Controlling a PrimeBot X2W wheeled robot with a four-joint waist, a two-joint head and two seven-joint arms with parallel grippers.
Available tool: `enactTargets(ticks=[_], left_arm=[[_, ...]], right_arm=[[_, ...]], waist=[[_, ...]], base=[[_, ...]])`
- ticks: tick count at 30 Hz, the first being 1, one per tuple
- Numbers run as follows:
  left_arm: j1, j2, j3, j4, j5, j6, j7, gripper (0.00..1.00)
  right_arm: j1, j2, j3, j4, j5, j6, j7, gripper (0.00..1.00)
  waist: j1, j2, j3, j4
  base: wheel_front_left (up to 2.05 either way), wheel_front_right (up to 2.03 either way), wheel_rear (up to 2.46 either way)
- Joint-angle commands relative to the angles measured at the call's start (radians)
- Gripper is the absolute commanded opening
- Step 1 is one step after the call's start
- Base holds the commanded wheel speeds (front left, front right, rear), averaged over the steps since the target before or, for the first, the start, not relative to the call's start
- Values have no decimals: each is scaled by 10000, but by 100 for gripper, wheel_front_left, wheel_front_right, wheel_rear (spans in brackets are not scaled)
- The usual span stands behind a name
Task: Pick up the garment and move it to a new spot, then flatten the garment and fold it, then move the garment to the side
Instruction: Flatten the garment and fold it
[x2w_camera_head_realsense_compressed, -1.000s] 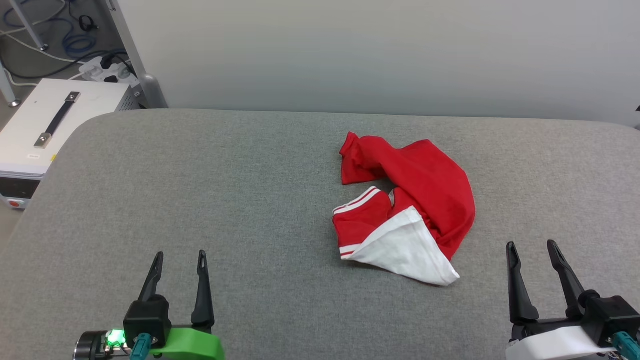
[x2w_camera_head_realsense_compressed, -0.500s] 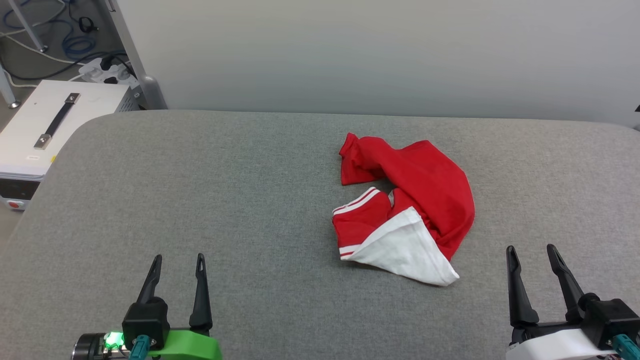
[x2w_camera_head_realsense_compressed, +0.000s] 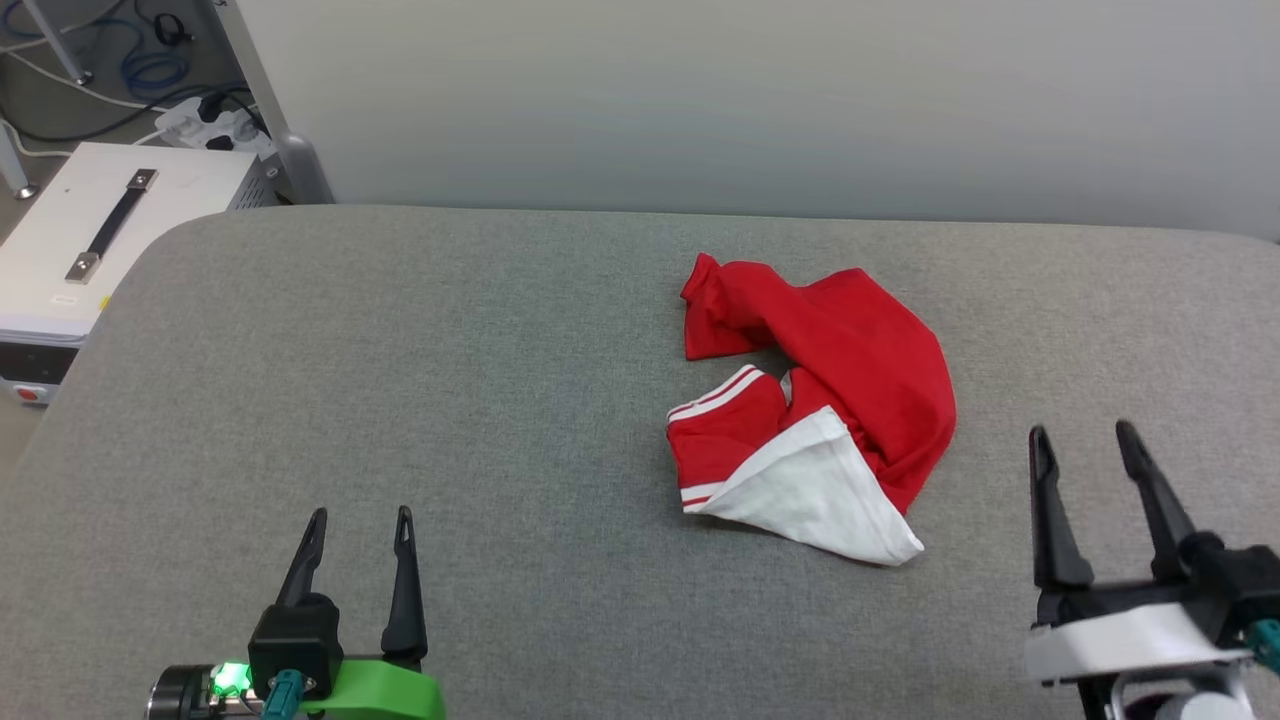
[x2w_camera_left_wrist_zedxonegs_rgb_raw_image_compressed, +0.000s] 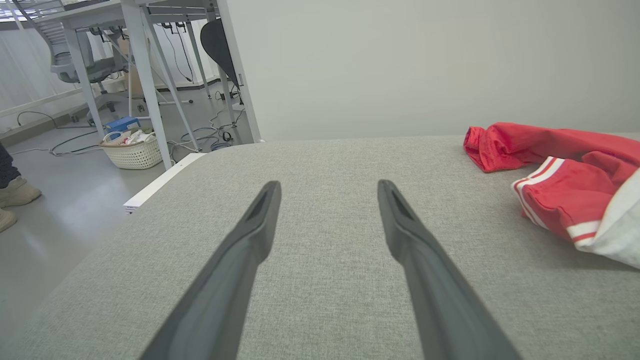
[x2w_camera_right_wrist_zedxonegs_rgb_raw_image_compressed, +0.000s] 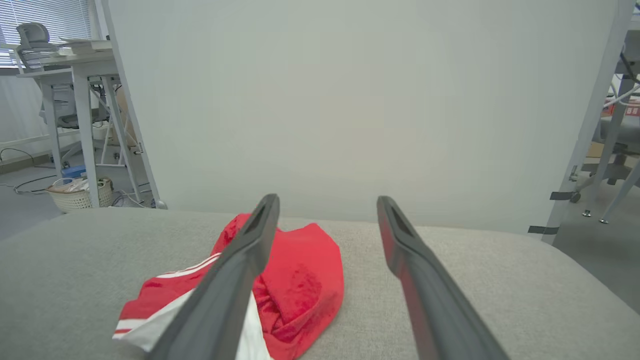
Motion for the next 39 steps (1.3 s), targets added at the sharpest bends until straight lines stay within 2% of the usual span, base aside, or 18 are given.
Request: enactTargets(ticks=[1, 5, 9, 13, 15, 19, 22, 26, 32, 35, 39], left_arm=[[-8, -77, 28, -27, 55, -10, -59, 100], [-176, -117, 30, -72, 49, 18, -59, 100], [-368, -149, 50, -126, 39, 31, -59, 100], [-574, -181, 60, -157, 40, 56, -59, 100], [-654, -202, 46, -193, 39, 80, -59, 100], [-810, -243, 11, -292, 24, 126, -59, 100], [-935, -276, -18, -384, -3, 183, -59, 100], [-1124, -314, -106, -496, -37, 244, -59, 100], [-1482, -358, -352, -614, -115, 368, -59, 100], [-1688, -371, -490, -627, -184, 454, -59, 100], [-1893, -379, -666, -614, -313, 578, -59, 100]], right_arm=[[-437, -129, 14, -158, -86, -7, -48, 100], [-1617, -769, 240, -450, 67, -7, -48, 100], [-3070, -1792, 1087, -401, 362, -7, -48, 100], [-4392, -3008, 2622, 374, 1063, -7, -48, 100], [-5041, -3713, 3735, 950, 1622, -7, 210, 100], [-6372, -5019, 6082, 1463, 3257, -7, 1659, 100], [-7294, -6010, 7890, 1515, 4522, -7, 3147, 100], [-8218, -6860, 9722, 1553, 6026, -7, 4951, 100], [-9427, -7501, 12019, 1703, 7171, -7, 6775, 100], [-9900, -7455, 12764, 1967, 7475, -7, 7078, 100], [-10020, -7206, 13185, 2384, 7436, -7, 7516, 100]], waist=[[0, 0, 129, 59], [0, 0, 406, 137], [0, 0, 709, 222], [0, 0, 965, 367], [0, 0, 1079, 450], [0, 0, 1351, 627], [0, 0, 1623, 758], [0, 0, 2018, 941], [0, 0, 2732, 1243], [0, 0, 3089, 1387], [0, 0, 3434, 1524]], base=[[0, 0, 0], [0, 0, 0], [0, 0, 0], [0, 0, 0], [0, 0, 0], [0, 0, 0], [0, 0, 0], [0, 0, 0], [0, 0, 0], [0, 0, 0], [0, 0, 0]])
